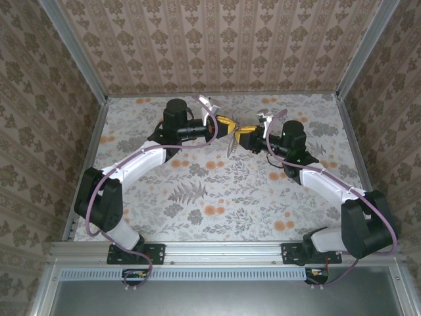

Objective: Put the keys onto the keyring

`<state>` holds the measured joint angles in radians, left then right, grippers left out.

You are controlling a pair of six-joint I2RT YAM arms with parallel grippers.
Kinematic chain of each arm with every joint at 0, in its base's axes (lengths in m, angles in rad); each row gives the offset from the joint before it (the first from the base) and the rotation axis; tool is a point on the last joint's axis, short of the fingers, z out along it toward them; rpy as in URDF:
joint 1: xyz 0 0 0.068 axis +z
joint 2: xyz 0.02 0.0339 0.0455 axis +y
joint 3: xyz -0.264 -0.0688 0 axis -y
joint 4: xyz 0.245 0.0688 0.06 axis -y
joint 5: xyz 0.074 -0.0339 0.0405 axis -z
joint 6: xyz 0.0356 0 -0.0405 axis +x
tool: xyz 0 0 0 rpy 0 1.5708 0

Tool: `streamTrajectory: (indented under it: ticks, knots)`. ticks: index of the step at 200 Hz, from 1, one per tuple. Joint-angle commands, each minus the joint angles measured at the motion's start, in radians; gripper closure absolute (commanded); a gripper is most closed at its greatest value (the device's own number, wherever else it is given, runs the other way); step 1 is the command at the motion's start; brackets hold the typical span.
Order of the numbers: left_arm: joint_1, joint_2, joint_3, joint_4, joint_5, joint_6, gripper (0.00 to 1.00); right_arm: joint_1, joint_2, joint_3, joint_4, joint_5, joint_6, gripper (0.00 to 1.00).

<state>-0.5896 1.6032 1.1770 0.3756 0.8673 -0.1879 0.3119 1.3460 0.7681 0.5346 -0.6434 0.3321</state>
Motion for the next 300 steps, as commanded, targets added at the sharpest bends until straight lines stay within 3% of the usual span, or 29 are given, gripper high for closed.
streamTrajectory:
  ticks: [1, 51, 115, 236, 300]
  knots:
    - [-0.009, -0.026, 0.015, 0.050, 0.034, -0.008, 1.00, 0.009, -0.004, 0.015, 0.006, -0.039, -0.015, 0.80]
    - [-0.010, -0.029, 0.023, 0.044, 0.049, -0.002, 1.00, 0.016, -0.013, 0.013, -0.015, -0.062, -0.033, 1.00]
    - [-0.012, -0.029, 0.029, 0.037, 0.049, 0.002, 1.00, 0.032, -0.016, 0.036, -0.086, -0.108, -0.074, 1.00]
    - [-0.013, -0.038, 0.026, 0.012, 0.055, 0.024, 1.00, 0.015, -0.070, 0.038, -0.173, -0.019, -0.118, 1.00]
    - [-0.013, -0.052, 0.032, -0.059, 0.057, 0.084, 1.00, 0.005, -0.099, 0.098, -0.341, 0.011, -0.196, 1.00]
